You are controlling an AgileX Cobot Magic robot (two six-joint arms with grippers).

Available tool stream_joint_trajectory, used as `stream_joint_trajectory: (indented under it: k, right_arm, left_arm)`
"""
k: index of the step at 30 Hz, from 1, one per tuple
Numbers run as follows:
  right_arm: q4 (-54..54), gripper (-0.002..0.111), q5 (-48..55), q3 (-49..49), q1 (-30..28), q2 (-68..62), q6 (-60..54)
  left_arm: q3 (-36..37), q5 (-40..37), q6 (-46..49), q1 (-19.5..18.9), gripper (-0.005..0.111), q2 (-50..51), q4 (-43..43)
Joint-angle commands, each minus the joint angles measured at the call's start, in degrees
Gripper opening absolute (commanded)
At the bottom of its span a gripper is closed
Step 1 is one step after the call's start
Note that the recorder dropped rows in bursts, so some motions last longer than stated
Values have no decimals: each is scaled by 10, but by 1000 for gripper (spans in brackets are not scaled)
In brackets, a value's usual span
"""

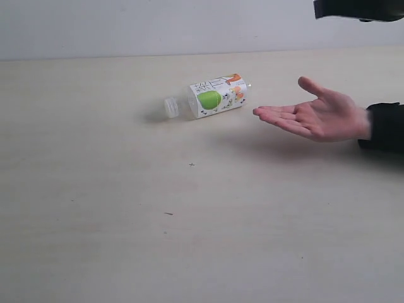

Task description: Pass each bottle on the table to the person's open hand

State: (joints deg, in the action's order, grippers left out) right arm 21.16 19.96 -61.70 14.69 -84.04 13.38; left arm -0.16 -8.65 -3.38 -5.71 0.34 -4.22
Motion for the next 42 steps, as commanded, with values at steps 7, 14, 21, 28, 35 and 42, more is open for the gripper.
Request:
stream_joint_trajectory:
  k: [7,14,21,28,35,42]
  right_arm:
    - [-225,0,348,-359,45,-298,-656]
    - [-139,0,393,-526,126,-452,-822]
    - [-136,14,379,-532,126,-467,-822]
    - [-186,66,350,-532,126,-468,-824]
    - [-206,80,311,-532,126,-477,-824]
    - [-197,82,278,-532,126,-507,-824]
  left_arm:
    - [2,2,-1,2,2,-3,-1]
    - [2,2,-1,2,2,-3,-1]
    - [2,2,-1,2,2,-3,-1]
    - [2,2,-1,2,2,-3,-1]
    - [2,2,-1,2,2,-3,-1]
    - [2,2,-1,2,2,-3,-1]
